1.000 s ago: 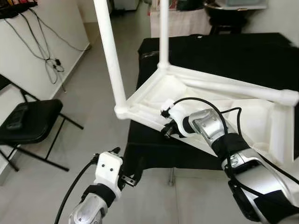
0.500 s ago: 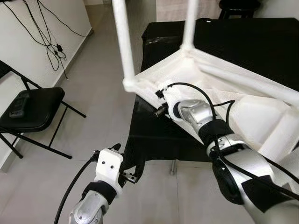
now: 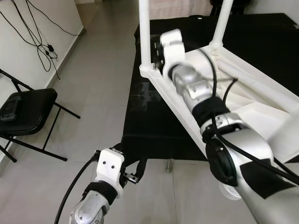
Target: Building children table
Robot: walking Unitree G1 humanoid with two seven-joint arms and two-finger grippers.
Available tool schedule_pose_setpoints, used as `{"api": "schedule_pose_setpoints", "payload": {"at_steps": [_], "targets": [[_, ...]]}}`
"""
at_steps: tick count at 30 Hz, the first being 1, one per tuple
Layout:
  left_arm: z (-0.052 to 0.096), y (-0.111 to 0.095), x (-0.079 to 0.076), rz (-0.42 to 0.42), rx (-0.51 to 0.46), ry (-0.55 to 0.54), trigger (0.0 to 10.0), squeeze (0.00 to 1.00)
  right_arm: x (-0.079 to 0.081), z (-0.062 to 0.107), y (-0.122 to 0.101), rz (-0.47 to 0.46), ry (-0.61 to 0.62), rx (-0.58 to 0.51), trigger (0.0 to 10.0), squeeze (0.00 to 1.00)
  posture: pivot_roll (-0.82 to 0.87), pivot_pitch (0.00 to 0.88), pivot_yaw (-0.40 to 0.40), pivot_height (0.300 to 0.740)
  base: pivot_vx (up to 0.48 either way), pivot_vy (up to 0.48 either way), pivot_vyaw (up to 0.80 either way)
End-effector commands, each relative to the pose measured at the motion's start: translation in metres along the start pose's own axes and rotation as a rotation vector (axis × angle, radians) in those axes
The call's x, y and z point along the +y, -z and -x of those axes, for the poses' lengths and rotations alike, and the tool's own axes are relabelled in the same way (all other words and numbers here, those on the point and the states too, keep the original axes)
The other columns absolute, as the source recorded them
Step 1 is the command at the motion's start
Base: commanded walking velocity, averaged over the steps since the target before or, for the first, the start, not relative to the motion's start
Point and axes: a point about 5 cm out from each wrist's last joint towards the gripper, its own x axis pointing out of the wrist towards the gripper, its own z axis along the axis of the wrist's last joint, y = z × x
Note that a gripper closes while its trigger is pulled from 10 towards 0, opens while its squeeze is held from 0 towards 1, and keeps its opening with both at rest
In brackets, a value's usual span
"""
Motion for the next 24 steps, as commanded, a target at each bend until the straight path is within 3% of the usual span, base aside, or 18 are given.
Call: {"api": "schedule_pose_setpoints", "payload": {"at_steps": [1, 5, 8, 9, 10, 12, 14, 17, 20, 24], "targets": [[0.003, 0.003, 0.001, 0.0, 0.023, -0.007, 10.0, 0.0, 0.005, 0.001, 0.01, -0.021, -0.02, 0.008, 10.0, 0.96, -0.05, 0.16, 0.028, 0.74, 0.0, 0.0, 0.0], [0.002, 0.003, 0.001, -0.001, 0.024, -0.002, 10.0, 0.0, 0.008, 0.002, 0.006, -0.03, -0.067, -0.042, 10.0, 0.96, -0.05, 0.156, 0.029, 0.74, 0.0, 0.0, 0.0], [0.001, 0.003, 0.002, -0.003, 0.024, -0.002, 10.0, 0.0, 0.021, 0.009, 0.003, -0.108, -0.253, -0.125, 10.0, 0.9, -0.07, 0.154, 0.024, 0.74, 0.0, 0.0, 0.0], [0.001, 0.003, 0.002, -0.003, 0.024, -0.002, 10.0, 0.0, 0.021, 0.009, 0.003, -0.108, -0.253, -0.125, 10.0, 0.9, -0.07, 0.154, 0.024, 0.74, 0.0, 0.0, 0.0], [0.0, 0.004, 0.002, -0.005, 0.023, -0.004, 10.0, 0.0, 0.026, 0.013, 0.004, -0.127, -0.306, -0.15, 10.0, 0.32, -0.08, 0.151, 0.025, 0.74, 0.0, 0.0, 0.0], [-0.001, 0.004, 0.004, -0.017, 0.023, -0.011, 10.0, 0.0, 0.035, 0.026, 0.01, -0.17, -0.405, -0.185, 10.0, 0.0, -0.09, 0.146, 0.029, 0.74, 0.0, 0.0, 0.0], [-0.002, 0.004, 0.007, -0.028, 0.024, -0.024, 10.0, 0.0, 0.045, 0.05, 0.021, -0.187, -0.536, -0.218, 10.0, 0.0, -0.09, 0.141, 0.036, 0.74, 0.0, 0.0, 0.0], [-0.003, 0.005, 0.009, -0.032, 0.024, -0.031, 10.0, 0.0, 0.049, 0.063, 0.026, -0.202, -0.59, -0.222, 10.0, 0.0, -0.1, 0.138, 0.039, 0.74, 0.0, 0.0, 0.0], [-0.005, 0.005, 0.017, -0.022, 0.02, -0.064, 10.0, 0.0, 0.058, 0.096, 0.049, -0.274, -0.71, -0.165, 10.0, 0.0, -0.11, 0.127, 0.054, 0.74, 0.0, 0.0, 0.0], [-0.006, 0.004, 0.025, -0.007, 0.012, -0.109, 10.0, 0.0, 0.055, 0.118, 0.076, -0.258, -0.729, -0.102, 10.0, 0.0, -0.11, 0.12, 0.064, 0.74, 0.0, 0.0, 0.0]]}}
